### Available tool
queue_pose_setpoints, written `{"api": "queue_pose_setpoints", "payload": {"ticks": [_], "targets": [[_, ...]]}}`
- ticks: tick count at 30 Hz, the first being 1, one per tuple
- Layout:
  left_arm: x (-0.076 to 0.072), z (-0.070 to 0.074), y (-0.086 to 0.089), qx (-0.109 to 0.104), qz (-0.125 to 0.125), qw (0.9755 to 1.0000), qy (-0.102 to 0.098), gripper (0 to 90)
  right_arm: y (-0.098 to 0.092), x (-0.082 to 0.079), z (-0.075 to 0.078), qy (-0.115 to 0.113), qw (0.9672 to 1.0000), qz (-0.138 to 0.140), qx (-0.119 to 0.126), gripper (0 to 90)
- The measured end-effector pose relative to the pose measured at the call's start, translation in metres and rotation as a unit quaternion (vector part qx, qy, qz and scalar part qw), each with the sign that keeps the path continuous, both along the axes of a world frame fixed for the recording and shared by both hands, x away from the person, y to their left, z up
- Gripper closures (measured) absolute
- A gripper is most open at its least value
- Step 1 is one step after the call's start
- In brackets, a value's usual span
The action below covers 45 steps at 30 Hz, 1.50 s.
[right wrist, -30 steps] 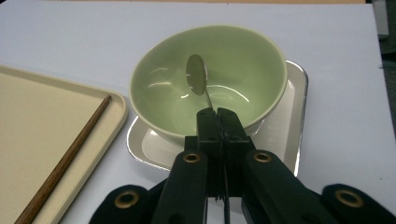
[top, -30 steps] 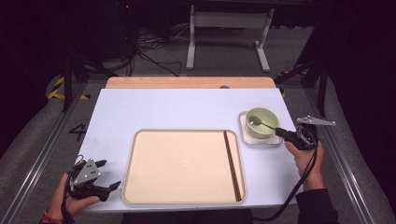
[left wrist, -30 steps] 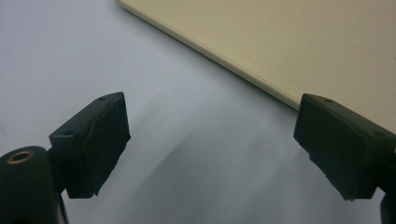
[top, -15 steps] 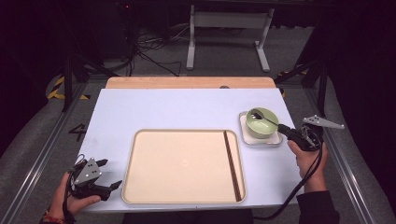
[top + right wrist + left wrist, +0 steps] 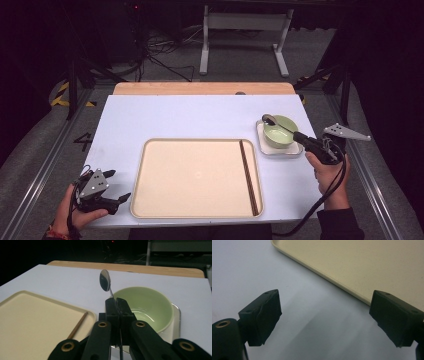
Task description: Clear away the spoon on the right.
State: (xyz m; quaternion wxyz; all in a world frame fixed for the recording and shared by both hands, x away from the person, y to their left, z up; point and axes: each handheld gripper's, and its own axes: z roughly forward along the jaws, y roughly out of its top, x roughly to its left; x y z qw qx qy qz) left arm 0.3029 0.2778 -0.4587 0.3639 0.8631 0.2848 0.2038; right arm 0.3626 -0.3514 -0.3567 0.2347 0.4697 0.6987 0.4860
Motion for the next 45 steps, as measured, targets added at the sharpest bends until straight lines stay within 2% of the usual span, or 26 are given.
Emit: {"api": "queue_pose_setpoints", "payload": {"ticks": [5,10,11,15,21,25,28,31,34,41,42,43,45], "targets": [[-0.001,0.000,-0.001,0.003,-0.001,1.0000,0.001,11.4,0.022,-0.005,0.005,-0.007,0.9995,0.032,-0.003,89.8],[-0.002,0.000,-0.001,0.003,-0.001,1.0000,0.000,11.4,0.051,-0.007,0.001,0.001,0.9971,0.074,-0.019,89.8],[-0.002,0.000,-0.001,0.003,-0.001,1.0000,0.000,11.4,0.051,-0.007,0.001,0.001,0.9971,0.074,-0.019,89.8],[-0.001,-0.001,-0.003,0.003,-0.006,1.0000,-0.001,11.4,0.079,-0.007,-0.011,0.018,0.9935,0.105,-0.039,89.8],[0.002,-0.003,0.000,0.006,-0.004,1.0000,0.004,11.4,0.105,-0.004,-0.029,0.042,0.9873,0.137,-0.069,89.8],[-0.004,-0.004,0.004,0.006,-0.002,1.0000,0.001,11.4,0.117,-0.003,-0.037,0.055,0.9841,0.150,-0.078,89.8],[-0.004,-0.002,0.007,-0.003,0.005,1.0000,-0.003,11.4,0.124,-0.003,-0.043,0.061,0.9815,0.159,-0.088,89.7],[-0.003,-0.002,0.006,-0.001,0.004,1.0000,-0.002,11.4,0.127,-0.002,-0.047,0.067,0.9804,0.161,-0.092,89.7],[-0.002,-0.003,0.005,0.003,0.003,1.0000,0.001,11.4,0.131,-0.001,-0.055,0.081,0.9779,0.163,-0.102,89.5],[-0.002,-0.003,0.005,0.000,0.004,1.0000,0.000,11.4,0.136,-0.004,-0.061,0.094,0.9737,0.166,-0.124,88.8],[-0.002,-0.003,0.004,0.001,0.002,1.0000,0.000,11.4,0.138,-0.006,-0.063,0.098,0.9719,0.170,-0.129,88.5],[-0.002,-0.002,0.004,0.000,0.001,1.0000,0.000,11.5,0.144,-0.011,-0.066,0.103,0.9684,0.179,-0.139,87.8],[-0.003,-0.002,0.004,-0.001,0.001,1.0000,0.000,11.4,0.147,-0.014,-0.068,0.109,0.9664,0.184,-0.143,85.8]]}}
